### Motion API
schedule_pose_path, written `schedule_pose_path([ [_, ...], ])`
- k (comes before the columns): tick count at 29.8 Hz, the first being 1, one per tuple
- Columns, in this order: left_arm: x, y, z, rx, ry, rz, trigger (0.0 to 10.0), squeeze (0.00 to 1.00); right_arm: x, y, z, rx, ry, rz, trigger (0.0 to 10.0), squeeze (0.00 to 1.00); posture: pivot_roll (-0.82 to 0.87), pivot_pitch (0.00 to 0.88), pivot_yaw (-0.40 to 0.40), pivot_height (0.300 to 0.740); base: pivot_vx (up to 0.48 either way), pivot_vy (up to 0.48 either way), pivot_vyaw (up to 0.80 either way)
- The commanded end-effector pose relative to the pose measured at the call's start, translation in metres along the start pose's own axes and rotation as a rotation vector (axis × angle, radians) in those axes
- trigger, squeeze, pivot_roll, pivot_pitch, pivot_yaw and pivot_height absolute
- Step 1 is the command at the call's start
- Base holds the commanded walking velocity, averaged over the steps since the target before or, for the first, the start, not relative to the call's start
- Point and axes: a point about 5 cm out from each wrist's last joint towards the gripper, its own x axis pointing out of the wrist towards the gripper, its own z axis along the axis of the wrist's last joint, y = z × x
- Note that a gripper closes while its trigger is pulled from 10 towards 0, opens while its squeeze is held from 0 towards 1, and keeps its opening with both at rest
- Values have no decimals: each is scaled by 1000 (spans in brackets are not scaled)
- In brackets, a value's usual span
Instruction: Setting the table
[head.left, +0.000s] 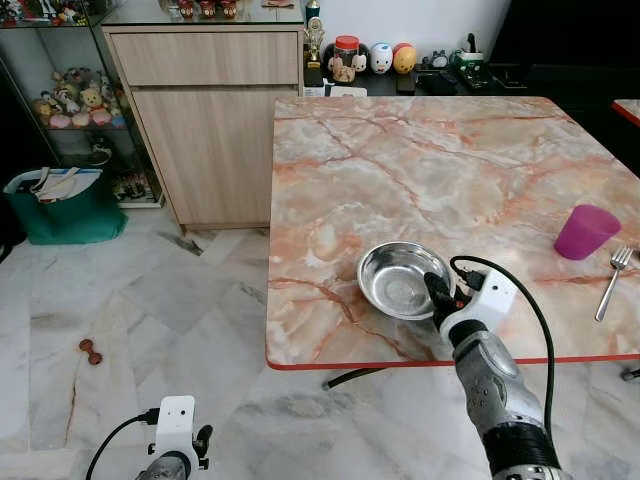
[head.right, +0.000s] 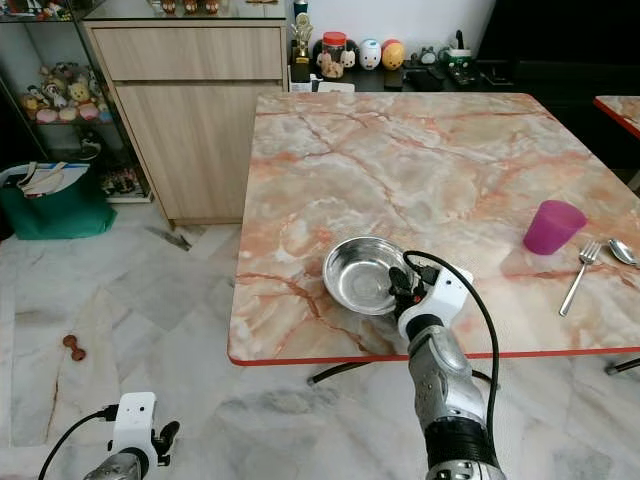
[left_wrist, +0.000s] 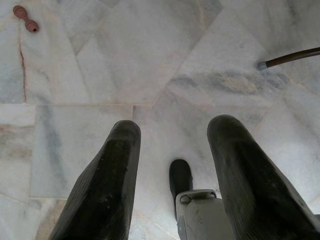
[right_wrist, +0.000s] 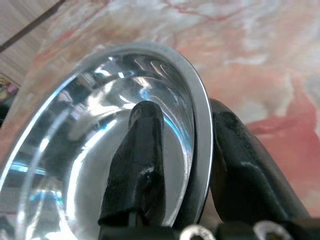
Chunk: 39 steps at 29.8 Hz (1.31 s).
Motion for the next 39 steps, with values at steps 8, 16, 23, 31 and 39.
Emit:
schedule_pose_path([
  [8,-1,2,-4,9,18,11,10000,0,1,4,5,47,-54,10,0,0,-37,0,-41,740,0,0,0],
  [16,-1,3,-4,16,20,13,10000,0,0,21,11,116,-136,95,10000,0,-37,1,-39,740,0,0,0],
  [23,-1,6,-4,20,23,26,10000,0,0,36,16,245,-194,173,10000,0,-34,10,-27,740,0,0,0],
  [31,-1,6,-4,12,26,21,10000,0,-6,43,20,239,-228,253,10000,0,-40,16,-22,740,0,0,0],
  [39,-1,6,-4,17,29,17,10000,0,-10,60,30,241,-266,380,10000,0,-39,9,-29,740,0,0,0],
])
